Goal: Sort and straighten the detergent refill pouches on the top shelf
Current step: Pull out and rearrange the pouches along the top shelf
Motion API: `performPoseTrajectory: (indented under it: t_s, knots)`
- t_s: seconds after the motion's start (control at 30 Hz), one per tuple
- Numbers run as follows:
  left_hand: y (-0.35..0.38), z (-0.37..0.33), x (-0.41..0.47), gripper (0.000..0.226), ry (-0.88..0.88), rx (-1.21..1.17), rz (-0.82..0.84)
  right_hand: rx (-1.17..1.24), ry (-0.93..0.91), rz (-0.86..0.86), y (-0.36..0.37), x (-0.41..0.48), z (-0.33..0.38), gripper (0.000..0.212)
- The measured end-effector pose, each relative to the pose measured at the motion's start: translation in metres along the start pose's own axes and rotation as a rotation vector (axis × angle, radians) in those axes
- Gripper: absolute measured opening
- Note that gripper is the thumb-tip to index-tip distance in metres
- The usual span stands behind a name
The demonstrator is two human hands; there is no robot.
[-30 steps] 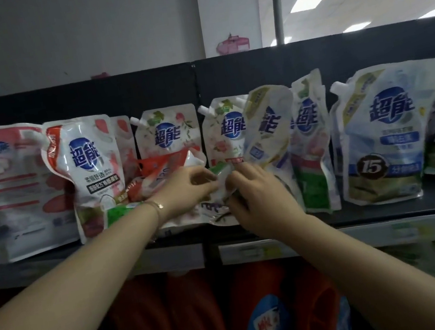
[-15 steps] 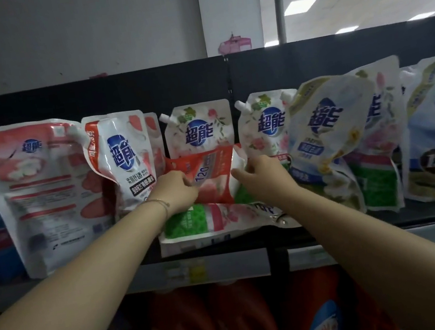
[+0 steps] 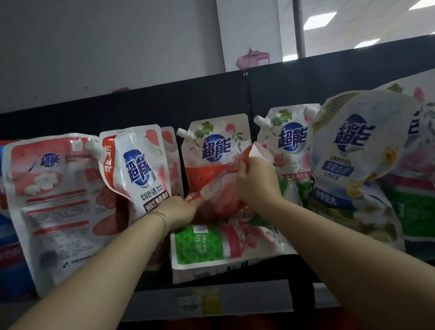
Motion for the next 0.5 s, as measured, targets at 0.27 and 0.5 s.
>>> performPoseTrajectory:
  t_s: [0.27, 0.5]
  knots:
    - [0.002, -0.004, 0.033, 0.067, -0.157, -0.648, 0.17, 0.126, -0.511, -0.082, -0.017, -0.009, 0.044, 0.036]
    - [0.011, -0.017, 0.023, 0.055, -0.127, -0.537, 0.419, 0.141, -0.83, -0.299, -0.022, -0.021, 0.059, 0.036]
Point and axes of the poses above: each hand's wrist, its own x-axis towards the middle knuckle, its own y-axis out of the palm, z = x × y, the point moved 5 cm from there along x, towards the middle knuckle, and after that the axes turned 2 degrees about -y, right-handed, at the moved point
